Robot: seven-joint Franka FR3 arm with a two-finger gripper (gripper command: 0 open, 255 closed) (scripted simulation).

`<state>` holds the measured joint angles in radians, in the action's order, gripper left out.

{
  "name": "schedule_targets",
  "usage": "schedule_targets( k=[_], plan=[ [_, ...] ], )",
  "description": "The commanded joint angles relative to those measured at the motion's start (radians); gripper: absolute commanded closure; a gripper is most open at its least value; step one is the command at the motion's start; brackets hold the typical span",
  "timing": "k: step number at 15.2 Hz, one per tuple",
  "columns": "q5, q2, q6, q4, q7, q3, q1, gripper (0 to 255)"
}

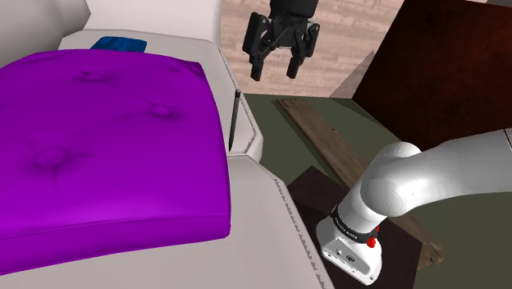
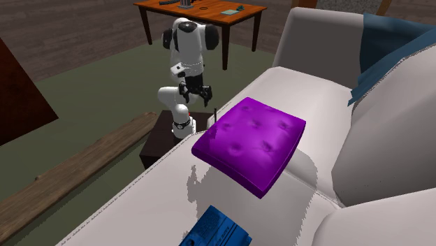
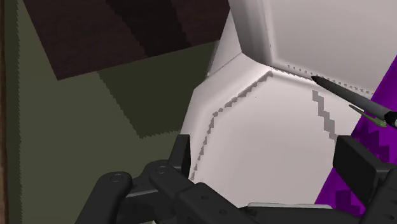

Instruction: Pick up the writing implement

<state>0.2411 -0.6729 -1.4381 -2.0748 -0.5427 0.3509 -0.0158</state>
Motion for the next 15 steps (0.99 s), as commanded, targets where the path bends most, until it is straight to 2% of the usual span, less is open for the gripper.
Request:
schedule_targets(
  k=[1,6,15],
  plan=[
    [0.016,0.044,0.001,0.056,-0.079,0.061,0.004,0],
    [0.016,0.165,0.018,0.213,-0.242,0.189,0.026,0],
    [0.034,0.125,-0.078,0.08,-0.227,0.195,0.015,0]
  ],
)
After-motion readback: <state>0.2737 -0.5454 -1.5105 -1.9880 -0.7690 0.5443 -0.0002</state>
